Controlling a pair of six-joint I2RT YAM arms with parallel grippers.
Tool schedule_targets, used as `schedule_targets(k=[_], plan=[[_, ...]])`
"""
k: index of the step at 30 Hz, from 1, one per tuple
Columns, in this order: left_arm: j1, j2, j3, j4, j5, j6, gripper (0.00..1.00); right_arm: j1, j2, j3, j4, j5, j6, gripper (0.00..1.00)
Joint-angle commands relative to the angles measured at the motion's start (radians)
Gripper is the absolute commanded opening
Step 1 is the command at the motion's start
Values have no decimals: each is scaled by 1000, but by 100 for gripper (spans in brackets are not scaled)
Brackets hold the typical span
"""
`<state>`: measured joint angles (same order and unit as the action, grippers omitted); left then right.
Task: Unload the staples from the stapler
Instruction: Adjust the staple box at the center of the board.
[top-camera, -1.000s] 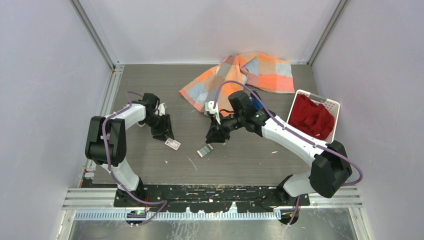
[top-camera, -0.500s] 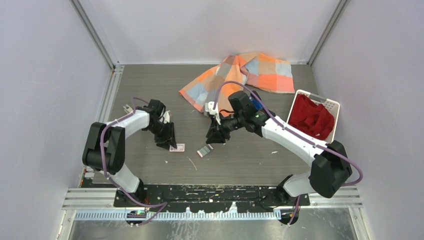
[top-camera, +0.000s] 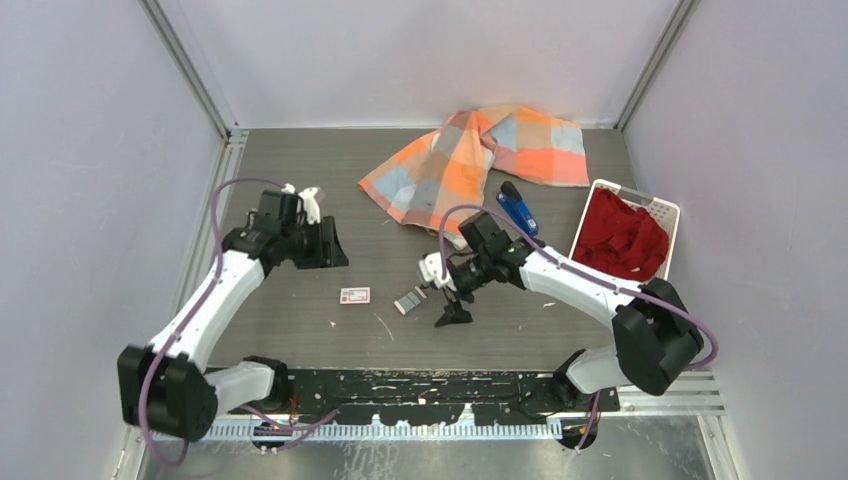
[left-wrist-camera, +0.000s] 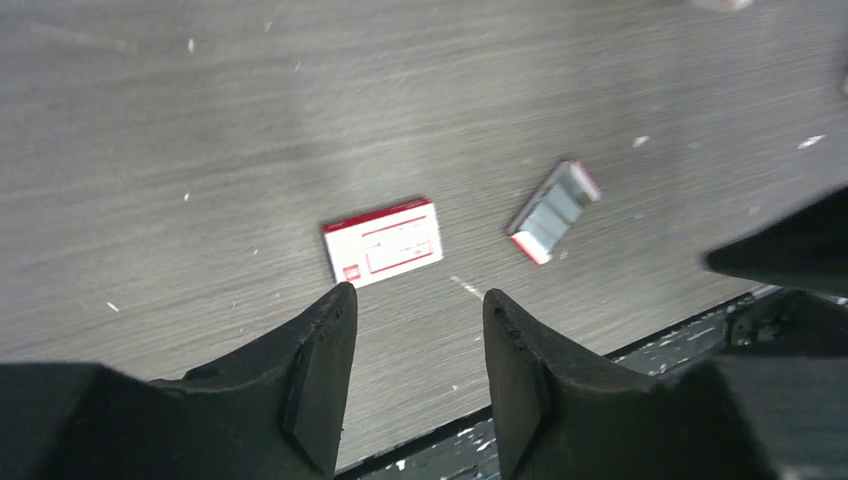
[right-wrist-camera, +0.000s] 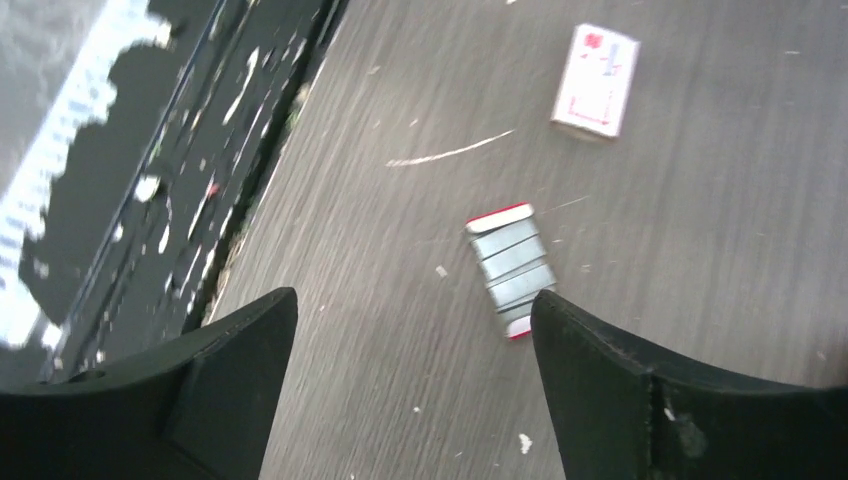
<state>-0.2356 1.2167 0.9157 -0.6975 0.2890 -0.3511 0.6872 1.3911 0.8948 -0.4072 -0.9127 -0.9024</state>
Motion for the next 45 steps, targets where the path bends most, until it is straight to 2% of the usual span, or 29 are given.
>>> schedule_targets(k=[1, 10, 18, 31, 40, 45], plan=[[0, -144, -7, 118, 72, 39, 54, 3, 14, -14, -95, -64, -408, 92], [1, -285, -1, 64, -38, 105, 56, 6, 301, 239, -309, -25, -545, 92], [1, -297, -2, 59, -36, 110, 56, 36, 474, 370, -301, 81, -463, 88], [1, -289, -6, 65, -8, 106, 56, 94, 539, 380, -196, 213, -319, 79], [3, -286, -6, 67, -4, 105, 55, 101, 564, 381, -178, 226, -287, 73], [3, -286, -7, 69, -1, 105, 55, 102, 563, 376, -173, 239, -283, 65]])
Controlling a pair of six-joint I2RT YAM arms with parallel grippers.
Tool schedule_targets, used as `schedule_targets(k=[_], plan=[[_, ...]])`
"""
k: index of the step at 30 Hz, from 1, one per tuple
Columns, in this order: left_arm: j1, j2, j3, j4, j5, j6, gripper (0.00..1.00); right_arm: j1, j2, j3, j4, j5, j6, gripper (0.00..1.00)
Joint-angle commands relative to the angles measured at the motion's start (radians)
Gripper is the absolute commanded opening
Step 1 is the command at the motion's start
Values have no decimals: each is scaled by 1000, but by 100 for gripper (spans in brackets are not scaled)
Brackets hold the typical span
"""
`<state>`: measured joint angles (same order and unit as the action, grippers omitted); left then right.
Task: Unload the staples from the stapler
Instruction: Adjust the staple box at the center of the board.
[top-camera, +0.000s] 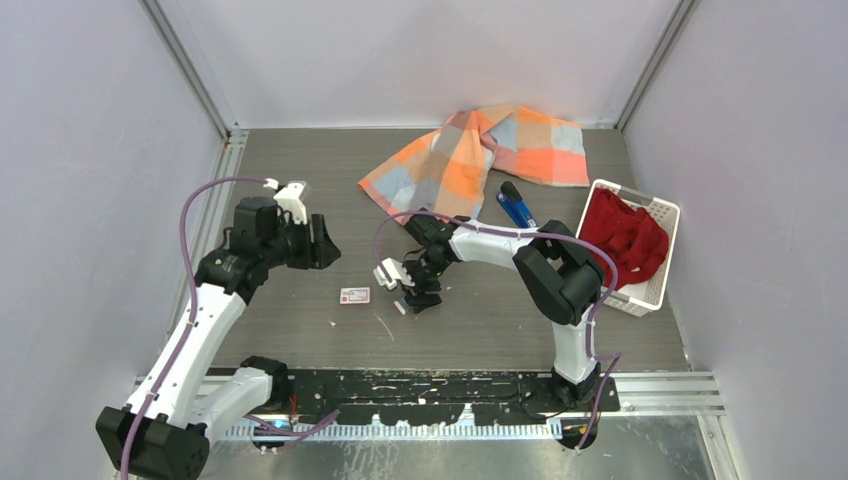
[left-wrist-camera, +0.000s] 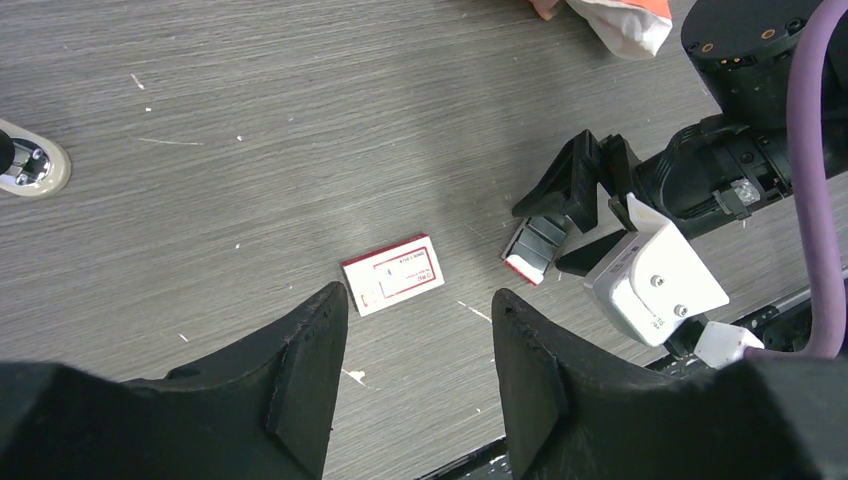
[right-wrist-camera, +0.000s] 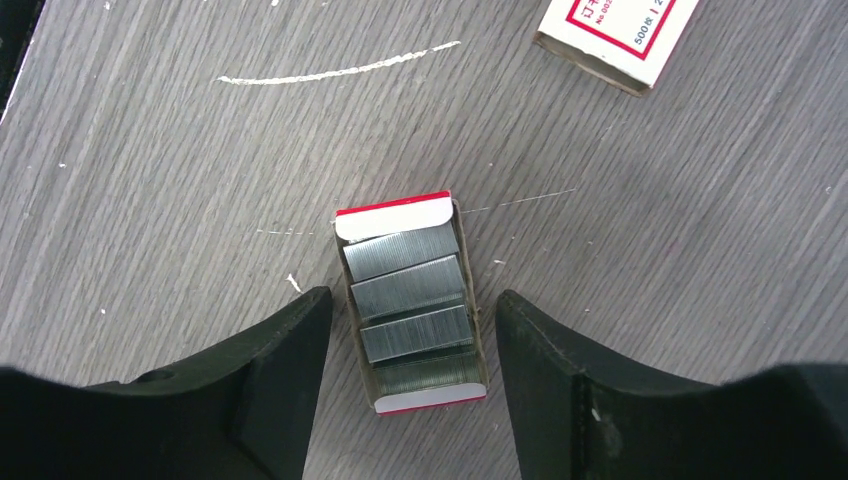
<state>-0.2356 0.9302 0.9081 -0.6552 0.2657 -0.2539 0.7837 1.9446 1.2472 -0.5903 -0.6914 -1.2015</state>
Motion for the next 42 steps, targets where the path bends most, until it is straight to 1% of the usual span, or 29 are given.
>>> schedule_targets(k=[1, 3, 9, 14, 19, 22, 25, 32, 34, 38, 42], plan=[[3, 2, 0, 26, 23, 8, 55, 5, 9, 22, 12, 19, 17, 64], [3, 4, -1, 28, 23, 8, 55, 5, 7, 23, 12, 22, 25, 59], [3, 22, -4, 29, 29, 7, 55, 5, -4, 12, 15, 25, 31, 52], [4, 52, -6, 21, 24, 2, 55, 6, -25, -11, 36, 37, 49, 48], [5, 105, -4, 9, 29, -9, 55, 2, -52, -43, 63, 66, 90, 48], [4, 147, -5, 12, 75, -21, 55, -2, -67, -45, 82, 112, 165, 47], [5, 187, -8, 22, 145, -41, 55, -8, -94, -62, 95, 125, 201, 46], [2, 252, -31, 97, 281, -147, 51, -17, -117, -79, 140, 160, 292, 45], [-1, 251, -54, 134, 299, -205, 49, -17, -118, -84, 146, 165, 301, 45], [-25, 200, -143, 244, 316, -329, 48, -20, -121, -91, 150, 173, 302, 45], [-73, 114, -250, 341, 267, -438, 48, -24, -133, -99, 152, 166, 295, 46]])
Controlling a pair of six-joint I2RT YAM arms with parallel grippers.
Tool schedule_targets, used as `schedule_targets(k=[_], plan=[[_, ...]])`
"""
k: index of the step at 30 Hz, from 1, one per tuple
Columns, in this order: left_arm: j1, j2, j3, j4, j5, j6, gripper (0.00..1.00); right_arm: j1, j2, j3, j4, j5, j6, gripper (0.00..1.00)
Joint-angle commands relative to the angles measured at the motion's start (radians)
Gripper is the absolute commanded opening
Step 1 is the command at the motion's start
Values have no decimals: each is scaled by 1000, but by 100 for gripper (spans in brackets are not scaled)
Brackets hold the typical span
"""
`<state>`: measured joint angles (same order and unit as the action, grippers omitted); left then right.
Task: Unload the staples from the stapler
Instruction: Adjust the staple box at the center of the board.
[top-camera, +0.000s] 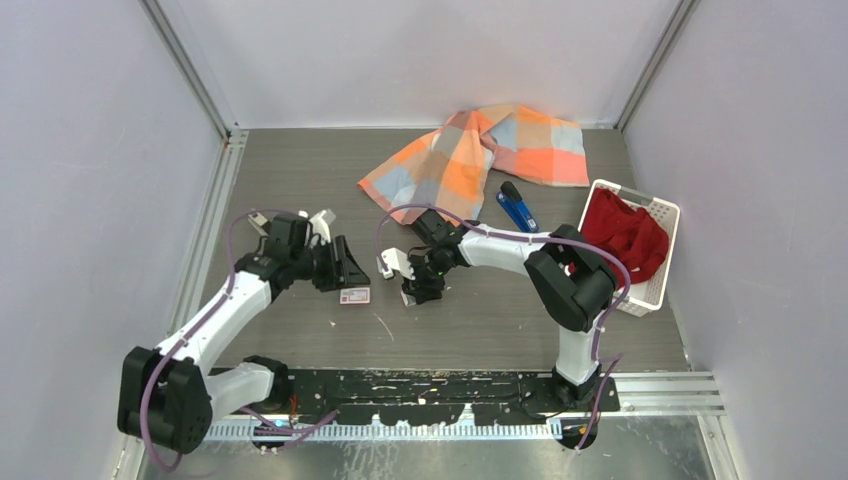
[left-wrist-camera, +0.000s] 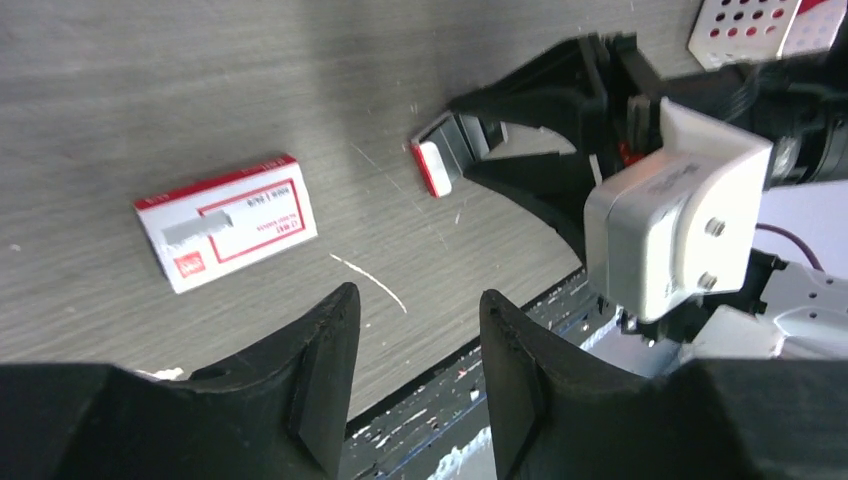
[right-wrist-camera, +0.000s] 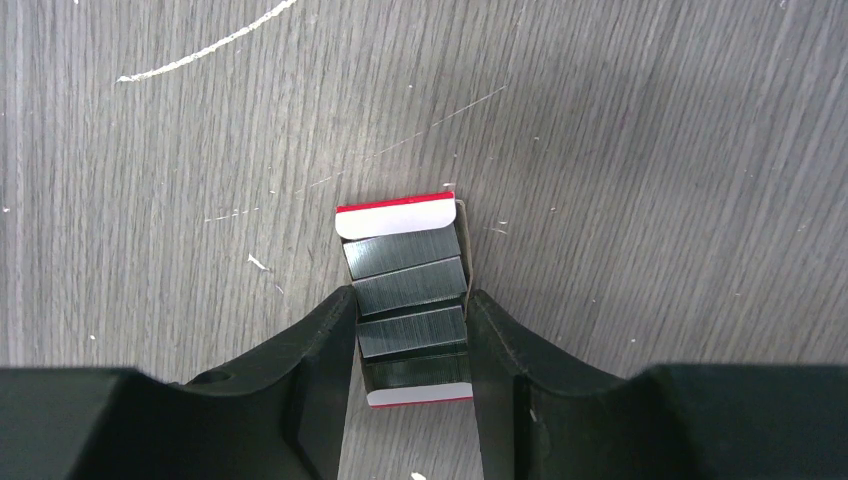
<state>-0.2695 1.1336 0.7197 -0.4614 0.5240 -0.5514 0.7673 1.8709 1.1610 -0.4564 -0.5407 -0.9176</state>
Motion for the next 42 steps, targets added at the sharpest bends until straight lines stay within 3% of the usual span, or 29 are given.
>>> schedule_targets(k=[1, 10, 25, 42], plan=[[-51, -114, -89, 170, -9, -165, 48, -8, -62, -14, 18, 11, 5, 46], [-128, -228, -239, 305, -111, -312, 43, -9, -75, -26, 18, -9, -9, 47], [-370, -25, -275, 518, -330, -444, 26, -5, -82, -35, 21, -55, -9, 47], [-409, 224, -279, 709, -379, -525, 26, 7, -79, -35, 24, -58, -9, 47]])
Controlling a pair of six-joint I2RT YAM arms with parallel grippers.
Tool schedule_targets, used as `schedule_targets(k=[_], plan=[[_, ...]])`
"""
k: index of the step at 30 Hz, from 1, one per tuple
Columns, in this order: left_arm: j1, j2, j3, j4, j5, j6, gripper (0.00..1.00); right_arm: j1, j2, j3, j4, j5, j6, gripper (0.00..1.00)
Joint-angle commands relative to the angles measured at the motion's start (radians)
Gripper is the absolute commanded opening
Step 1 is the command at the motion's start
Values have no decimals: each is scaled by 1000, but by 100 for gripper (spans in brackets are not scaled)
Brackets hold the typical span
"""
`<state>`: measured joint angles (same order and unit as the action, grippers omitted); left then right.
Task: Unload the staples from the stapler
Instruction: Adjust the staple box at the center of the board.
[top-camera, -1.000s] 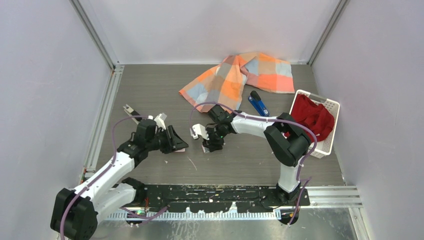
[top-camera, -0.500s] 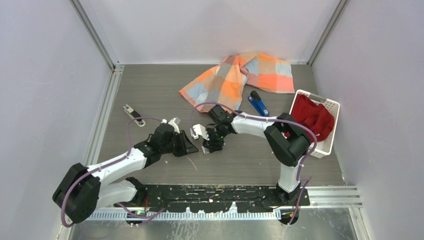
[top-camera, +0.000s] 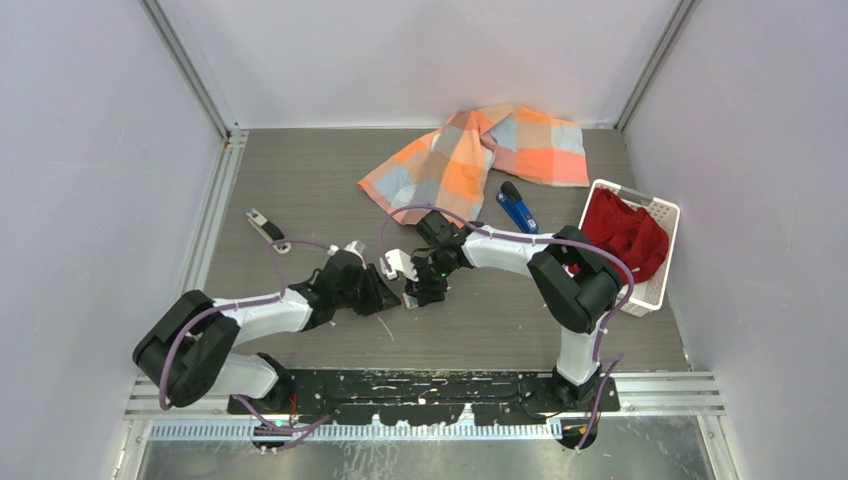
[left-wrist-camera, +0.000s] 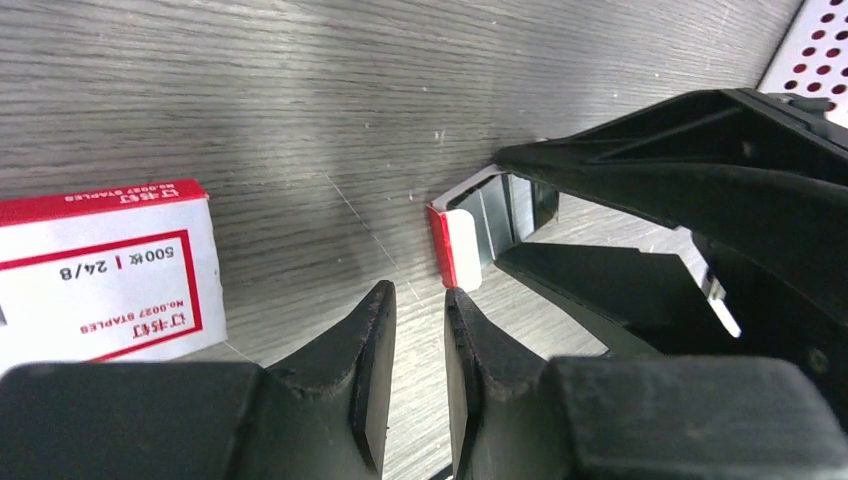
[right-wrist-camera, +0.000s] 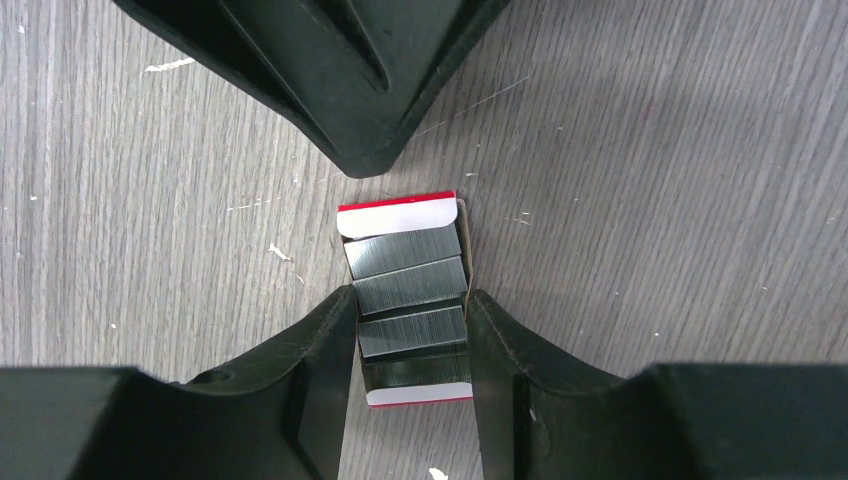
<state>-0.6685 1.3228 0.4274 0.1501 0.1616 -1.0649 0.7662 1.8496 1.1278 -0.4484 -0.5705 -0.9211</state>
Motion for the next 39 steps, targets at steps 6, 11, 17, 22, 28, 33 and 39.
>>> schedule_targets(k=[6, 11, 17, 22, 28, 33, 39], plan=[[-18, 78, 25, 113, -19, -13, 26, 9, -58, -3, 17, -28, -5, 47], [-21, 103, 31, 128, -19, -14, 26, 10, -55, -2, 15, -28, -5, 47], [-23, 136, 40, 137, -14, -12, 26, 12, -55, -2, 13, -29, -6, 47], [-23, 153, 49, 136, -11, -10, 25, 14, -57, 0, 13, -29, -7, 47], [-24, 162, 52, 134, -8, -8, 25, 16, -57, -1, 13, -30, -5, 47], [-26, 131, 52, 123, -13, 8, 27, 16, -55, -1, 13, -27, -4, 47], [-25, 89, 44, 117, -12, 15, 31, 15, -52, 1, 11, -25, -5, 47]])
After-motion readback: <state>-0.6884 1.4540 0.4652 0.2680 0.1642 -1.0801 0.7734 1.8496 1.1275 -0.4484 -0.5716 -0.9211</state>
